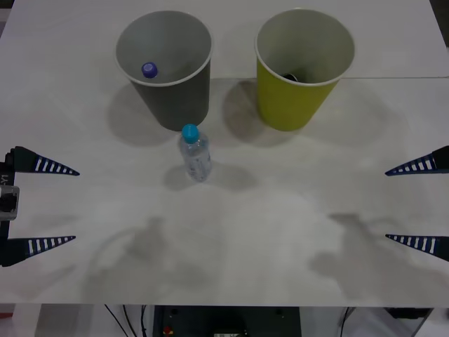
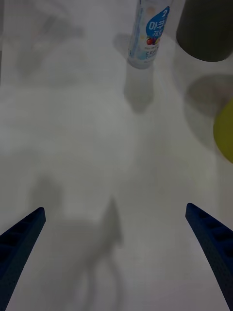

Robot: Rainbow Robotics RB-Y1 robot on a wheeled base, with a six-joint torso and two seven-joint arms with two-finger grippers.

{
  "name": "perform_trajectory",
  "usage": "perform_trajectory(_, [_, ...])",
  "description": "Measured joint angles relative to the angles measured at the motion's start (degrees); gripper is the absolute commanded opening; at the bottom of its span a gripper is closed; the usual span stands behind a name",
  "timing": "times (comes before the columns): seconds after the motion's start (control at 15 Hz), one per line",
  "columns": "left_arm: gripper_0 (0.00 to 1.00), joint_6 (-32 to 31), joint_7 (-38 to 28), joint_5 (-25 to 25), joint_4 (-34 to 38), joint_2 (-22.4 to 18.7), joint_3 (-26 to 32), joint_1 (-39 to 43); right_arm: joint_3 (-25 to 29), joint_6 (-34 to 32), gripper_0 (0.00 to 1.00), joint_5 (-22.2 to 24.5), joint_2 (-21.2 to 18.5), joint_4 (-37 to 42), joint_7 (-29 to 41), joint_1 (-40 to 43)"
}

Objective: Put the can into the green bin and the plastic bottle into the gray bin

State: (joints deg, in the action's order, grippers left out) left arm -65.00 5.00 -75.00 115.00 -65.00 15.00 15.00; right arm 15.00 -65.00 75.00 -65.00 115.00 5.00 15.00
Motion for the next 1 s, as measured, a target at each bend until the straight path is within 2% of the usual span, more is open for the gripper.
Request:
perform_trajectory(0.67, [1.0, -1.3, -0.6, -0.8, -3.5, 1.3, -1.9, -2.0, 0.0, 0.0, 1.0, 0.0, 0.0, 0.0, 0.0, 0.0])
perform_trajectory(1.0, [1.0, 0.9, 0.5, 8.1, -14.9, 3.8, -8.8, -8.6, 0.0, 0.0, 1.0, 0.0, 0.0, 0.0, 0.0, 0.0])
